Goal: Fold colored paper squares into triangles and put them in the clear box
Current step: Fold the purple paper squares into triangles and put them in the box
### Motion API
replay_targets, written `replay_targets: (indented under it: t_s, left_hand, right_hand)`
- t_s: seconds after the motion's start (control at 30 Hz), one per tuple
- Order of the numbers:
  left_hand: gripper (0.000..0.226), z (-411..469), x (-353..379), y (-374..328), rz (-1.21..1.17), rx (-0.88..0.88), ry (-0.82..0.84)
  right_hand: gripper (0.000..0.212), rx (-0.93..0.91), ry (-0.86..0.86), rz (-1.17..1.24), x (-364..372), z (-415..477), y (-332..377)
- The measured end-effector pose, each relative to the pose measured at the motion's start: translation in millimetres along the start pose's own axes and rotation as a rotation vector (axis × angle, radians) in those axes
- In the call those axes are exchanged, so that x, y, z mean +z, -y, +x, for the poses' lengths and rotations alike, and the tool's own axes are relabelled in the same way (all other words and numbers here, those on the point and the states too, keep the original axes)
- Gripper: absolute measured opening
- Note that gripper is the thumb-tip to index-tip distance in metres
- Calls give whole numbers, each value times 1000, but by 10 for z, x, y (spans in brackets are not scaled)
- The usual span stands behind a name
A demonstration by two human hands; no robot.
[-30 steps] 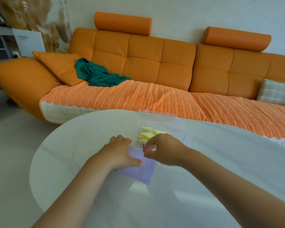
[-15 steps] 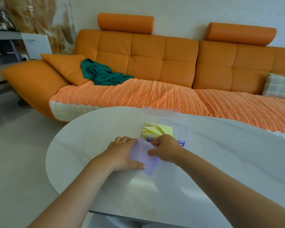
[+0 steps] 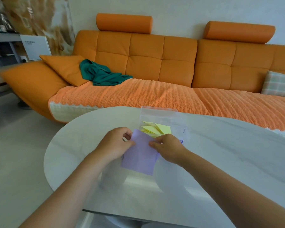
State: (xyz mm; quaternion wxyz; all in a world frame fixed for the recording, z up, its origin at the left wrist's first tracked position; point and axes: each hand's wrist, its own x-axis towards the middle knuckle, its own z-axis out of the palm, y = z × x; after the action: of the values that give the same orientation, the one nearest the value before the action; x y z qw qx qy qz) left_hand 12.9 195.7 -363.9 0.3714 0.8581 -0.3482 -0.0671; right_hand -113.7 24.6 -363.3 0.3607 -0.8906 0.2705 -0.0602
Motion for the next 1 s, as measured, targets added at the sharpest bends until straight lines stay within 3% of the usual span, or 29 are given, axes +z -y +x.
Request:
replay_targets:
  t_s: [0.13,0.3,0.4,0.5,0.63,0.8,1.0]
  left_hand:
    - [13,15,-45,-107,2,49,-118]
    - [16,0,-10,-318,-141,138,-117]
    - [7,19,52,-450,-293,32,-79]
    - [14,44,105,-538,-411,-66,-11]
    - [17,63,271,-661,-440,-71,98]
    - [21,79,505,-845,-372,-8,169]
    - [20,112,772,-1014,-321,61,224]
  right_hand:
    - [32,-60,-2,-16,-53,-63,-41]
    - [13,-125,-90,41,-199,-148,-103]
    - [63,-254,-220,96,-343,-281,-222]
    - [83,-490,-327,-66,-470,-413,-370]
    - [51,-654,-402,-387,-579,-515,-564]
    - [11,-706,-420,-424,-684,-574,-753]
    - [9,-480,-359,-222,-786,-549,-881]
